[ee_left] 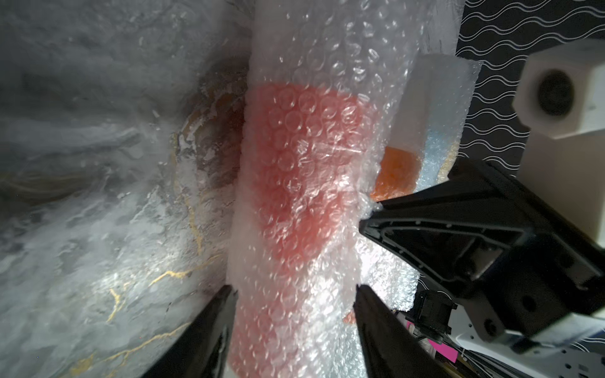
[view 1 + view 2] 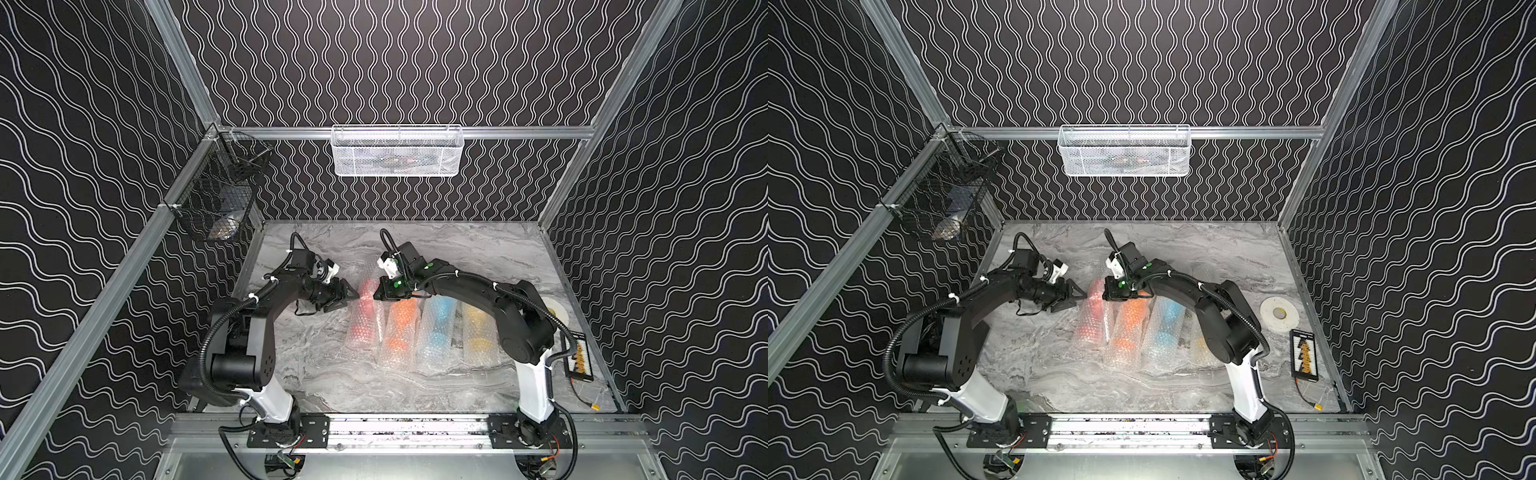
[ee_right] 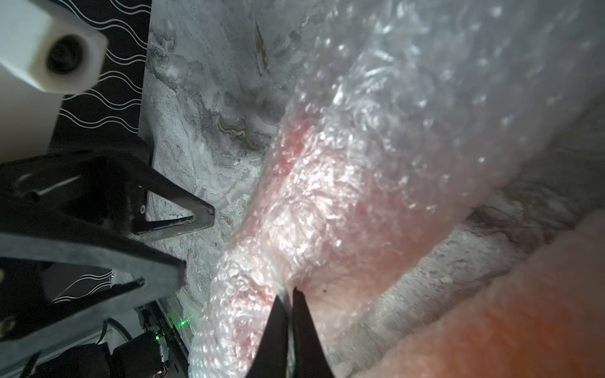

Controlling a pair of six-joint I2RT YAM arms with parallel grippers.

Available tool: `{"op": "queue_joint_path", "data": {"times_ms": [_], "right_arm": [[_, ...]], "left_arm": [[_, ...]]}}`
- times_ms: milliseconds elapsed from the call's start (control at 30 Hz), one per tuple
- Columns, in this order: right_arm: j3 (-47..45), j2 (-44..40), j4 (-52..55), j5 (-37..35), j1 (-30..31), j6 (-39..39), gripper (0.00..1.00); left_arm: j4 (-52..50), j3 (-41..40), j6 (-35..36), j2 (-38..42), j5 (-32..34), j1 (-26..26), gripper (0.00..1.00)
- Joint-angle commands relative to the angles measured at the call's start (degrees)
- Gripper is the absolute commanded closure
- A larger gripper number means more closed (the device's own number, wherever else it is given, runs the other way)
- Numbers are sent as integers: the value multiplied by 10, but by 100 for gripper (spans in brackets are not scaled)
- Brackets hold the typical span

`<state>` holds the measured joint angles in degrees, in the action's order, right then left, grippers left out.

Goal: Unpack wine glasses from bubble wrap
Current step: Unwrap the bubble wrap at the center of the board.

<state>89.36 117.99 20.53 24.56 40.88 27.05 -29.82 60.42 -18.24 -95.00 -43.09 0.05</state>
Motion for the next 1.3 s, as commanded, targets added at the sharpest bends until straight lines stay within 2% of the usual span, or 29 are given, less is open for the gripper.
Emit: {"op": "queue_joint_path", "data": {"times_ms": [0, 233, 333, 767, 1267], "right_arm": [[-8, -8, -38, 39, -9, 11, 93], [-14, -6, -35, 68, -21, -6, 93], [-20, -4, -36, 82, -27, -7, 93], [-24, 1, -33, 108, -48, -11, 93], [1, 23, -7, 112, -64, -23, 92]], "left_arm": [[-15, 11, 2, -8, 27, -17, 39], [-20, 40, -5, -26, 65, -50, 44], [-19, 53, -8, -36, 79, -59, 50], [-11, 104, -20, -89, 98, -97, 55], [6, 89, -29, -68, 103, -100, 94]]}}
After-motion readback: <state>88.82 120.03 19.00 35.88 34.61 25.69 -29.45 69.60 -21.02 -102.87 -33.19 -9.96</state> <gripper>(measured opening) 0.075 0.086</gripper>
